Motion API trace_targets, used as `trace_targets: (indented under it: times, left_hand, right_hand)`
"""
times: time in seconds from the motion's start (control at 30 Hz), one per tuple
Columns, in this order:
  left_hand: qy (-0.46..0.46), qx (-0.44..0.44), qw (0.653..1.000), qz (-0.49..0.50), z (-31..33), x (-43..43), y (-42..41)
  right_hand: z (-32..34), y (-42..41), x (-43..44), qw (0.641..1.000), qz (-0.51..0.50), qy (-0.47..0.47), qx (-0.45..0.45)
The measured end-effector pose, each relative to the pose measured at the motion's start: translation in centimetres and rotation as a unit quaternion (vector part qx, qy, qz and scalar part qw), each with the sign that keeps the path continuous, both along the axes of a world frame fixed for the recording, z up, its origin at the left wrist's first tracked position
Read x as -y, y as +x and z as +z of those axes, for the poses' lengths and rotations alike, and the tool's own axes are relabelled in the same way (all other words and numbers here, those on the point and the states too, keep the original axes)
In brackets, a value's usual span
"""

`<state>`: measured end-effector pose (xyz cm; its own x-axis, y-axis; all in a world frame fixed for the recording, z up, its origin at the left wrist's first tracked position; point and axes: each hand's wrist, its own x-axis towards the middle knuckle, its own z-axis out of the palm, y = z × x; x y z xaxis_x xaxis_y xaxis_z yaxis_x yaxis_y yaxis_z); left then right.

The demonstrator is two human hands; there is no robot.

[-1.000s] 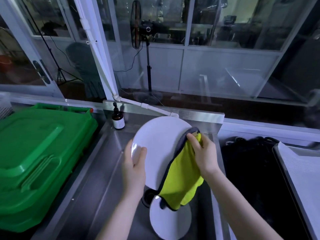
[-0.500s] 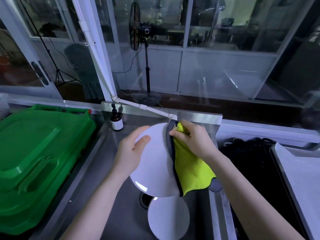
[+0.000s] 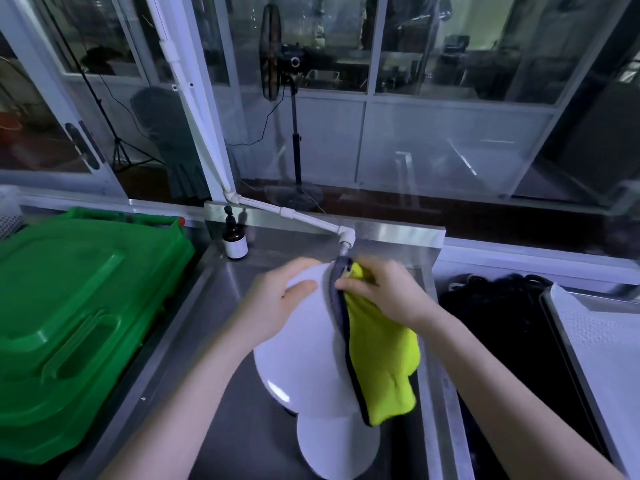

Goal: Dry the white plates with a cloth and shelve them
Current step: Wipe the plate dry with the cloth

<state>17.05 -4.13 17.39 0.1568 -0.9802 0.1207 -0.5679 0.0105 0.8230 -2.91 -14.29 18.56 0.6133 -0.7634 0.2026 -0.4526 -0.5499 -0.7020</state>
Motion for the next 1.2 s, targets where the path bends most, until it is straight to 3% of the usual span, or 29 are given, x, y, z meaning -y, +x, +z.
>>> trace_targets:
  times: [0.1, 0.23, 0.4, 0.47, 0.53, 0.67, 0.73, 0.8, 0.97, 1.07, 1.13, 1.2]
  left_hand:
    - [0.007, -0.018, 0.999, 0.028, 0.3, 0.3, 0.1]
    - [-0.067, -0.127, 0.968, 0.208, -1.8, -1.7, -1.2]
    - [-0.099, -0.27, 0.921, 0.264, -5.0, -3.5, -4.4]
    - [-0.089, -0.268, 0.924, 0.259, -4.4, -2.9, -4.3]
    - [-0.076, -0.249, 0.94, 0.222, -3.6, -2.5, -3.3]
    - [-0.031, -0.152, 0.981, 0.114, -1.4, -1.8, -0.9]
    - [-0.028, -0.064, 0.995, 0.066, -0.5, -1.2, -0.6]
    - [-0.049, -0.034, 0.998, 0.035, 0.1, -1.0, -0.9]
    - [-0.086, -0.13, 0.984, 0.083, 0.0, -1.8, -1.3]
    - [-0.107, -0.244, 0.947, 0.18, -0.8, -2.3, -1.9]
    - [-0.096, -0.255, 0.937, 0.217, -1.2, -2.4, -2.2]
    - [-0.076, -0.243, 0.944, 0.208, -1.0, -2.3, -2.1]
  right_hand:
    - [-0.6, 0.6, -0.8, 1.0, 0.019, -0.012, 0.02]
    - [-2.5, -0.4, -1.6, 0.985, -0.114, 0.013, 0.127]
    - [-4.9, -0.6, -3.1, 0.89, -0.249, 0.202, 0.324]
    - [-5.2, -0.6, -3.3, 0.885, -0.25, 0.223, 0.324]
    - [-4.4, -0.9, -2.6, 0.91, -0.231, 0.189, 0.287]
    - [-0.3, -1.1, -0.4, 0.984, -0.125, 0.013, 0.124]
    - [1.1, -0.3, -0.1, 0.998, -0.048, -0.043, 0.027]
    - [1.6, 0.3, -0.3, 0.998, -0.013, -0.065, -0.021]
    - [0.3, -0.9, -0.9, 0.992, -0.08, -0.03, 0.091]
    - [-2.5, -1.8, -2.2, 0.956, -0.163, 0.128, 0.209]
    - [-3.7, -1.9, -3.0, 0.922, -0.184, 0.217, 0.261]
    - [-3.5, -1.9, -3.1, 0.918, -0.186, 0.23, 0.264]
